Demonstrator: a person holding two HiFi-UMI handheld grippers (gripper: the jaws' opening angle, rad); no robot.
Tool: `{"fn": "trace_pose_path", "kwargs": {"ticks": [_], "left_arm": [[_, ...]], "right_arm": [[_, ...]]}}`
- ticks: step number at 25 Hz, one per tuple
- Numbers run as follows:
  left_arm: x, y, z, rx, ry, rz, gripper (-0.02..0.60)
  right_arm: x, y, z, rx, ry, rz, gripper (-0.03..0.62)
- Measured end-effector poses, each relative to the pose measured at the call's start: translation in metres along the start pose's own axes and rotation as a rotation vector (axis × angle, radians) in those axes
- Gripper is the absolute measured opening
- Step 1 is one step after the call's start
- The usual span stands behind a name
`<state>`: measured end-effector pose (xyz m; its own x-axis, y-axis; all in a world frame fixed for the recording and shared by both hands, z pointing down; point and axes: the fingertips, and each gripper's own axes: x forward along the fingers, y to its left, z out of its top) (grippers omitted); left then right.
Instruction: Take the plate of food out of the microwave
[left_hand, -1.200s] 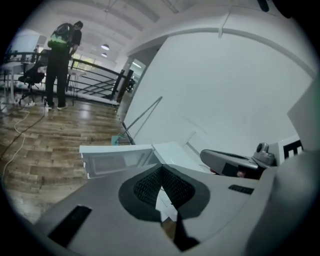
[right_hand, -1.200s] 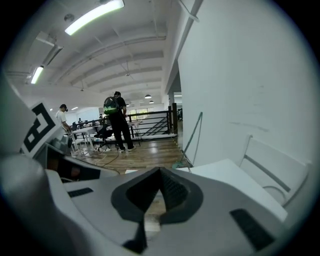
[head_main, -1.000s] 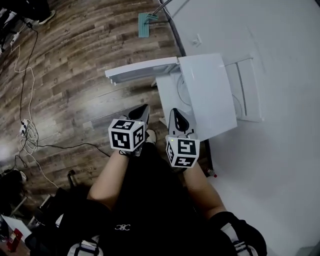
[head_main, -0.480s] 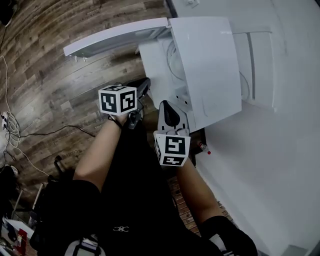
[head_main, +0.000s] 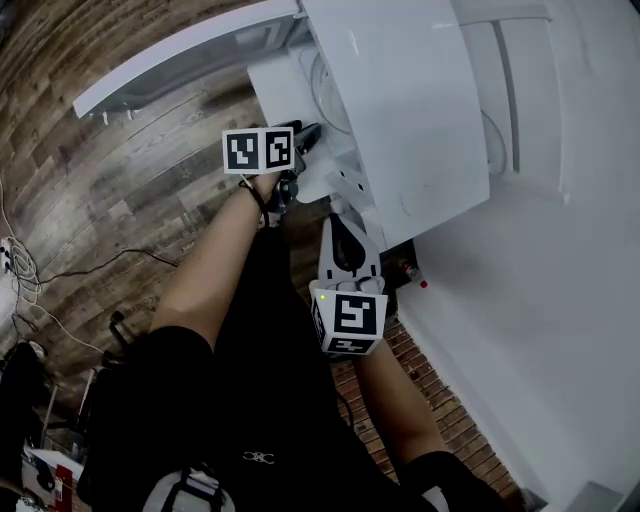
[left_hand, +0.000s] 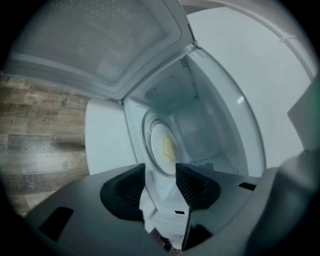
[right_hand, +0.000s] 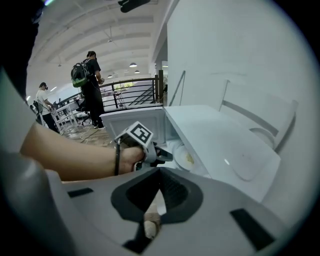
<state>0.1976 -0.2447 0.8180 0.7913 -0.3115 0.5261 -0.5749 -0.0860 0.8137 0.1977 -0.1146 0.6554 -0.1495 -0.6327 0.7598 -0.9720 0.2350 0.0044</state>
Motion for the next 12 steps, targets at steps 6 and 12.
{"fn": "trace_pose_path", "kwargs": {"ticks": [6,12], "left_arm": [[0.041,0.013,-0.006,-0.078,0.013,0.072,0.255],[0.065,0.024,-0.005,-0.134,0.023,0.134,0.281]], "right_arm": [[-0.011,0.001,-0.019,0.011,0.023,0.006,0.014],[-0.012,-0.006,-0.03,0.02,0.042,0.005,0.014]]}}
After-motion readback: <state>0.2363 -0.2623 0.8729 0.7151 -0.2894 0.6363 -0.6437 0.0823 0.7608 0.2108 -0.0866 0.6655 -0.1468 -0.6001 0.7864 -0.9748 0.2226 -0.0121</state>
